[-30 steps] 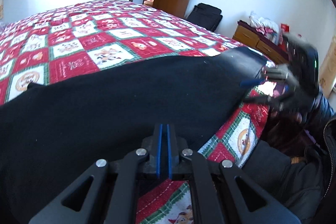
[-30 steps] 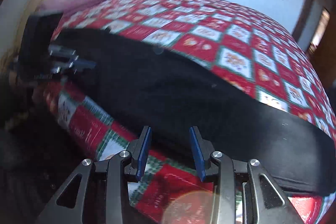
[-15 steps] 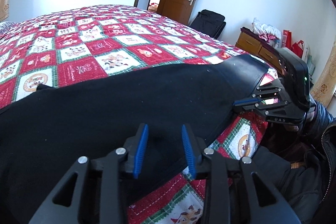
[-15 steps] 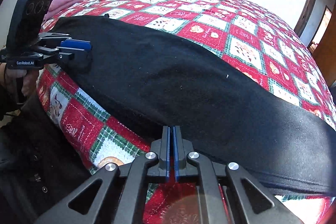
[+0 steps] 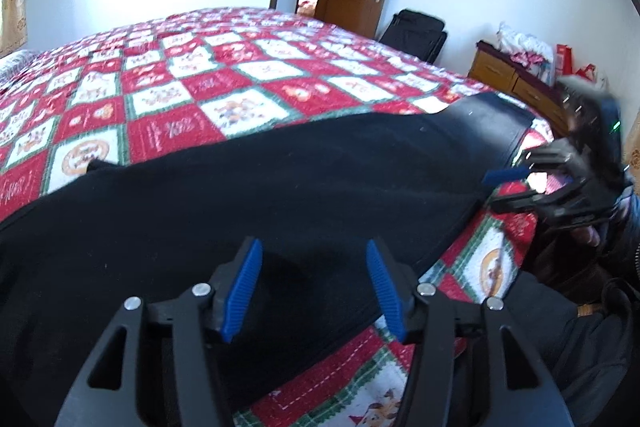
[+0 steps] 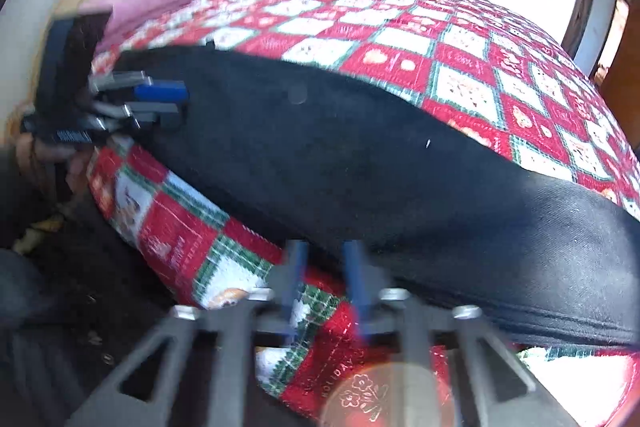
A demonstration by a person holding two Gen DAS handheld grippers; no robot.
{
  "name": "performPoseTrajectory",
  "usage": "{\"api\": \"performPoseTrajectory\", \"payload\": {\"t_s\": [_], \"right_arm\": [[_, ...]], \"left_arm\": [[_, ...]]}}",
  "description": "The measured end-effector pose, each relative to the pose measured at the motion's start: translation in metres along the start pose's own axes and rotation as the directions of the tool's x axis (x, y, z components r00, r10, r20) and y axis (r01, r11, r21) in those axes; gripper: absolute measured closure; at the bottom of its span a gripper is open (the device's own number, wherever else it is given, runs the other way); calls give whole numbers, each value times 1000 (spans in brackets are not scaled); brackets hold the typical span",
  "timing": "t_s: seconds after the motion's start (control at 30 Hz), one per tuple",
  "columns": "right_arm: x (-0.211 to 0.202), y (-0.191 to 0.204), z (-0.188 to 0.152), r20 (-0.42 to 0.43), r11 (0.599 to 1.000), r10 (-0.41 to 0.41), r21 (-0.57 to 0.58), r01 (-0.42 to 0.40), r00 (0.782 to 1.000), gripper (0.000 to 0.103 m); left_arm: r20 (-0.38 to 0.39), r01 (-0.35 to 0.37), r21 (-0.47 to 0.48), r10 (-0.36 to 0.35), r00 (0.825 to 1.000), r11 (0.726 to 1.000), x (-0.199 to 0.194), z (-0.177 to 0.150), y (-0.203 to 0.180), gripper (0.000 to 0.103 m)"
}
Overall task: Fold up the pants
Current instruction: 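Open both tools and release the folded pants on the quilt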
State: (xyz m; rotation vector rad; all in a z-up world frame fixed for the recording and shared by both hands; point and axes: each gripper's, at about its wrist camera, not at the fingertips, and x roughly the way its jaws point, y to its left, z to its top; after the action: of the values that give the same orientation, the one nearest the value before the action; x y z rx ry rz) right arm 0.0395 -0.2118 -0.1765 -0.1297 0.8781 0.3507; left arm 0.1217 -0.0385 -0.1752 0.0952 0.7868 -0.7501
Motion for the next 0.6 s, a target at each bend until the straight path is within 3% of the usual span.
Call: {"api": "performPoseTrajectory", "payload": {"t_s": [0.17, 0.33, 0.6], "right_arm": [[3, -6, 9, 44, 999, -24, 49, 21, 999, 60], [22, -19, 7, 3, 991, -62, 117, 61, 998, 60], [32, -18, -1, -32, 992, -87, 90, 89, 996, 60]], "left_arm": [[-21, -37, 17, 38, 999, 999, 3, -4, -3, 45], [-45, -86, 53, 88, 995, 995, 5, -8, -11, 43], [-55, -114, 107, 121, 991, 988, 9, -14, -23, 29]]}}
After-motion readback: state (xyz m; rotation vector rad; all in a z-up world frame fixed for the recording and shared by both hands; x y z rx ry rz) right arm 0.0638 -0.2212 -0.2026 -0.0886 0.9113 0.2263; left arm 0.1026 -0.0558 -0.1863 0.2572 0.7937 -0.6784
